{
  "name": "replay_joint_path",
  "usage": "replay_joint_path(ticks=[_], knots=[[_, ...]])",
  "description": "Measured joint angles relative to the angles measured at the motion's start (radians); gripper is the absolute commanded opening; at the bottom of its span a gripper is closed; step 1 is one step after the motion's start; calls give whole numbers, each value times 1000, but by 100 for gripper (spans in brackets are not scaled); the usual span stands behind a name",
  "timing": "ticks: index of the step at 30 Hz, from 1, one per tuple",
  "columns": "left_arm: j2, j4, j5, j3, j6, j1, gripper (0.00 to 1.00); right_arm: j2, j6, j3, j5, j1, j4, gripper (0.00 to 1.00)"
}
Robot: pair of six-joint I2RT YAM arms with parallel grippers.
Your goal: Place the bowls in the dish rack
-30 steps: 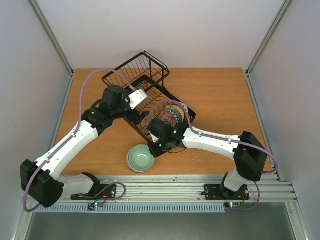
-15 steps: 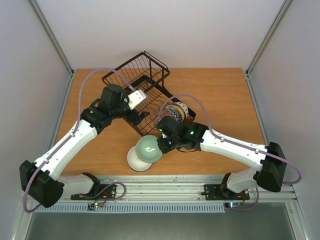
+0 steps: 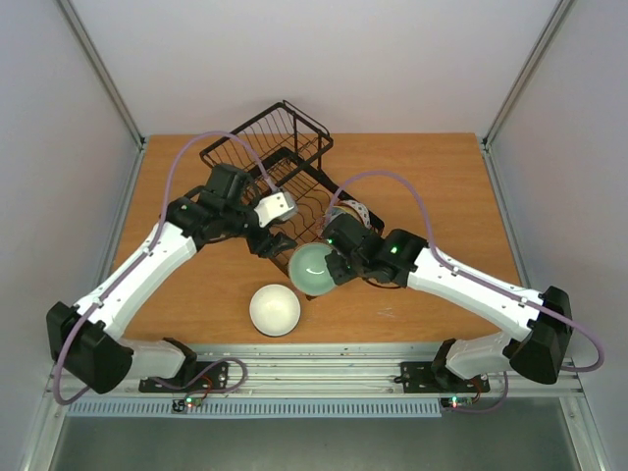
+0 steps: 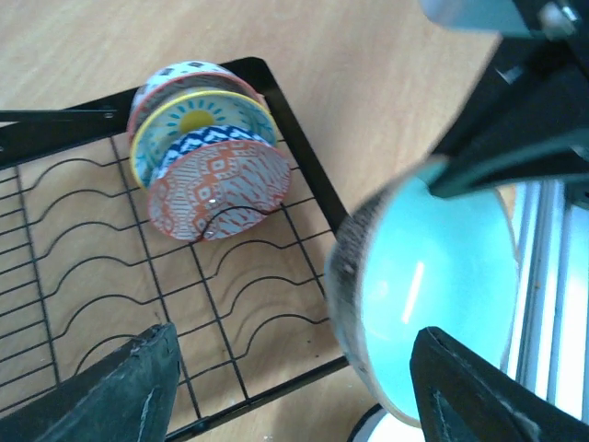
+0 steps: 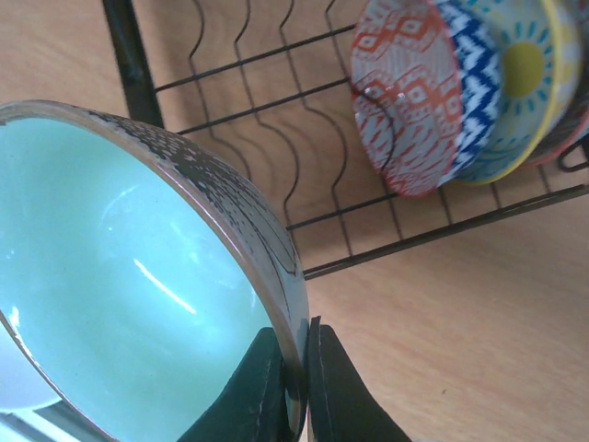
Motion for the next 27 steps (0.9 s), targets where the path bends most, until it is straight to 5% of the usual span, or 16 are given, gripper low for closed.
replay_joint_path(ticks=[13,17,22,27], knots=[[128,-124,74,42,42,-31,67,23,-98,128,38,-47,14,1],[141,-126,59,42,40,-50,46,26,-119,148,37,-47,24,1],[160,-105,-13,47,-48,-46,1,29,-126,153,16,-32,8,1],[194,-38,-100,58,-174,-42,1,35,-63,157,6,-24,42,1]])
